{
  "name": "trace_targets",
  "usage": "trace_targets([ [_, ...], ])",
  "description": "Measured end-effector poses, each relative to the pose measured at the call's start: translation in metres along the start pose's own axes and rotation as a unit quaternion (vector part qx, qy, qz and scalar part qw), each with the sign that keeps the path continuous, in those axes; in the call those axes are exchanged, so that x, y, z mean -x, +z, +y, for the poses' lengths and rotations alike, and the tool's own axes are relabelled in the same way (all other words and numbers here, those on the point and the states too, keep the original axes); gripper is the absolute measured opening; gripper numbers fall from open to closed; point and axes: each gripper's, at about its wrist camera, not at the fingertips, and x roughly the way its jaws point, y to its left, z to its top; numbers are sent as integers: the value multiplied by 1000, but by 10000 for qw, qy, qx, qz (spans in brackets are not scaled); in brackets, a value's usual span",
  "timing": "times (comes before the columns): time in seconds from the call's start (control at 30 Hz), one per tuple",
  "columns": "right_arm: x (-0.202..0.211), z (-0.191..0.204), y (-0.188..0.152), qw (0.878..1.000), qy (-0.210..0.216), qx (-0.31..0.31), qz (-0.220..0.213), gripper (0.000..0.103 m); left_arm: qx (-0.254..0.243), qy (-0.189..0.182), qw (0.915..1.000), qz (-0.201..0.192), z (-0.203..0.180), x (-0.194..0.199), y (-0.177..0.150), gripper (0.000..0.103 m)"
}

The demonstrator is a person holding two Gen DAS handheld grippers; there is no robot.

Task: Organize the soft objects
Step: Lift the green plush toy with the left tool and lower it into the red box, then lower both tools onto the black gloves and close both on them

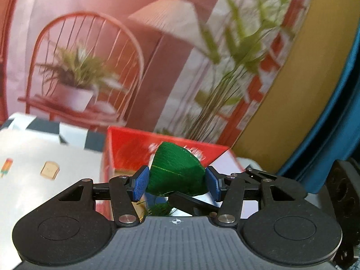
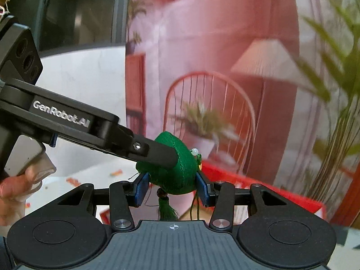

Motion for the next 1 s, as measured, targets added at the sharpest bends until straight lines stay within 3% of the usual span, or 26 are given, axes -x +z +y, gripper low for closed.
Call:
trace_targets([
  [0.23, -22, 0, -13, 9992, -70, -255, 292, 45, 3, 214, 9996, 177, 13, -13, -2, 57],
  [0.47, -9, -4, -24, 9984, -351, -297, 321, 47, -112, 356, 9992, 148, 9, 0, -8, 58],
  [0.73, 41, -9, -38, 9968, -560, -563, 43, 47, -255, 318, 9992, 3, -2, 43, -39, 58],
  [0.9, 85, 8, -53, 9957, -600, -667, -240, 47, -361, 277, 9990, -12, -10, 68, -72, 58],
  [1.0, 105, 21, -75, 9951, -644, -734, -173, 47, -325, 311, 9990, 63, -13, 72, -93, 58],
])
